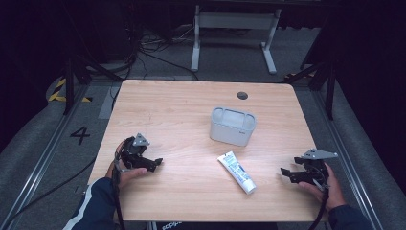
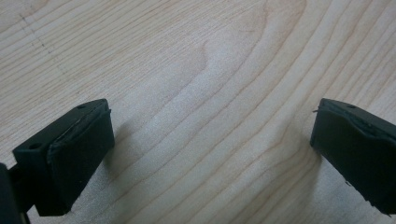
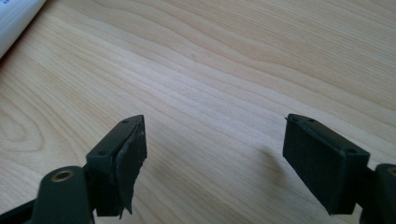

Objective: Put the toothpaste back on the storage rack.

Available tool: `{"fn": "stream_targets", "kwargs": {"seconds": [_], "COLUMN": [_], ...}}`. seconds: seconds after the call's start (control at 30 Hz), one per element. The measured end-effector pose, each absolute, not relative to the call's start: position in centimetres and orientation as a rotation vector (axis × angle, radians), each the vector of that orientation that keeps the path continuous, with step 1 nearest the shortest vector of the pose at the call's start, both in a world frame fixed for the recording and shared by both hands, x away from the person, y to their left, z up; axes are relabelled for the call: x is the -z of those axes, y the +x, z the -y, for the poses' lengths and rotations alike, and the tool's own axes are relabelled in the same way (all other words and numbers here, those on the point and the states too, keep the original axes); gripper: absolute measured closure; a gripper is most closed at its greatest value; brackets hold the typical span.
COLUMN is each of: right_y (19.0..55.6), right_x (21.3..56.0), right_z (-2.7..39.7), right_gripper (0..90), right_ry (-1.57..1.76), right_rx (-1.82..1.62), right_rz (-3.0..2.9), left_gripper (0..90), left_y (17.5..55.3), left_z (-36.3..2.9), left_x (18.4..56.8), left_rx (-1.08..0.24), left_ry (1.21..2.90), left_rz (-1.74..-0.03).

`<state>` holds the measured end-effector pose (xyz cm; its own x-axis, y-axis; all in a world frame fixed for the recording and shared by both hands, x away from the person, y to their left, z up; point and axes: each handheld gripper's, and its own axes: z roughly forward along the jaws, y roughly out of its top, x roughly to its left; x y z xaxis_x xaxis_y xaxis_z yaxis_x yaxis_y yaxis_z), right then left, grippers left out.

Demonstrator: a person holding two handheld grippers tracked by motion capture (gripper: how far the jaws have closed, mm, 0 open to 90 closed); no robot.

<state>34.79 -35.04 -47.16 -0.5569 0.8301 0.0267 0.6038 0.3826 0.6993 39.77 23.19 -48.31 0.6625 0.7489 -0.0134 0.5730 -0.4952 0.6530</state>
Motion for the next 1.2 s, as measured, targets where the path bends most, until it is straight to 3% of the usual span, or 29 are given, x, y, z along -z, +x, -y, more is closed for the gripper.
{"fn": "stream_targets", "kwargs": {"seconds": [1.2], "right_y": [34.4], "right_x": [42.7], "right_z": [23.7], "right_gripper": [28.9], "right_ry": [1.002], "right_rx": [-1.011], "right_rz": [-2.464], "left_gripper": [0.2], "left_y": [39.6], "left_z": [-23.2], "left_x": [48.3], "left_rx": [-0.359], "left_ry": [2.242], "left_rz": [-1.020]}}
